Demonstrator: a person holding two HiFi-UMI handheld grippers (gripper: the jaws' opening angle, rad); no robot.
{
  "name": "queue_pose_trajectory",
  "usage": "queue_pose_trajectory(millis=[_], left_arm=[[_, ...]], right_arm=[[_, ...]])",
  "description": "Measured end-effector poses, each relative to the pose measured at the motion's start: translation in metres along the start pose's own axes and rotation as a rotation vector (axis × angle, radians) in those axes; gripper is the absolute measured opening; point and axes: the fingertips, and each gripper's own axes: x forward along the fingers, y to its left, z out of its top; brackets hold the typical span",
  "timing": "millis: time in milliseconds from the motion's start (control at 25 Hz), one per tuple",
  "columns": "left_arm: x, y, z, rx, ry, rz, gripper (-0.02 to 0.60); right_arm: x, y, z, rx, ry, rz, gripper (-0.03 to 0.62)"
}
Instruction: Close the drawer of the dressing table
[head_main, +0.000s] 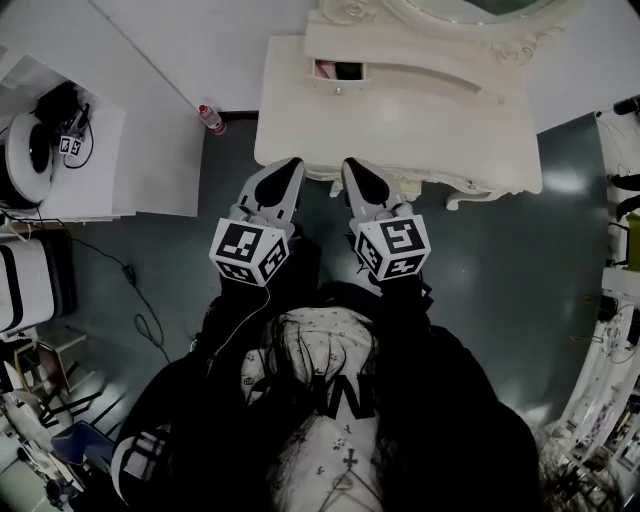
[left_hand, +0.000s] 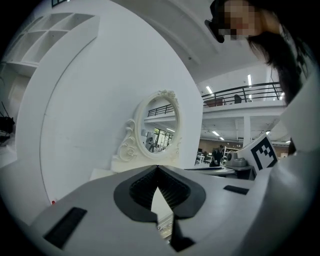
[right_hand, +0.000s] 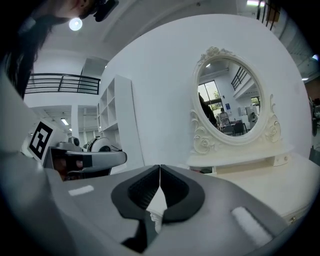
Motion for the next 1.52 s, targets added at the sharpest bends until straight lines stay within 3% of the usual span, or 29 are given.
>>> queue_pose_trajectory(millis=[360, 600, 960, 1240, 1520], left_arm=[[0.023, 0.073, 0.01, 0.0, 0.031, -0.052, 0.0], [0.033, 0.109, 0.01, -0.017, 0.039, -0.046, 0.0], [0.055, 0.106, 0.011, -0.027, 0.046, -0.077, 0.0], [0.081, 0.109, 0.025, 0.037, 0.041, -0.077, 0.0], [0.115, 0.113, 0.029, 0.032, 0.052, -0.06, 0.0]], right_arm=[[0.077, -0.002, 0.007, 0.003, 0.019, -0.061, 0.014], [0.099, -0.002, 0.002, -0.008, 0.05, -0.092, 0.014], [0.112, -0.023, 0.006, -0.01, 0.066, -0.11, 0.014], [0.134, -0.049, 0.019, -0.019, 0.065, -0.088, 0.014], [0.154, -0.084, 0.016, -0.017, 0.103, -0.081, 0.014]])
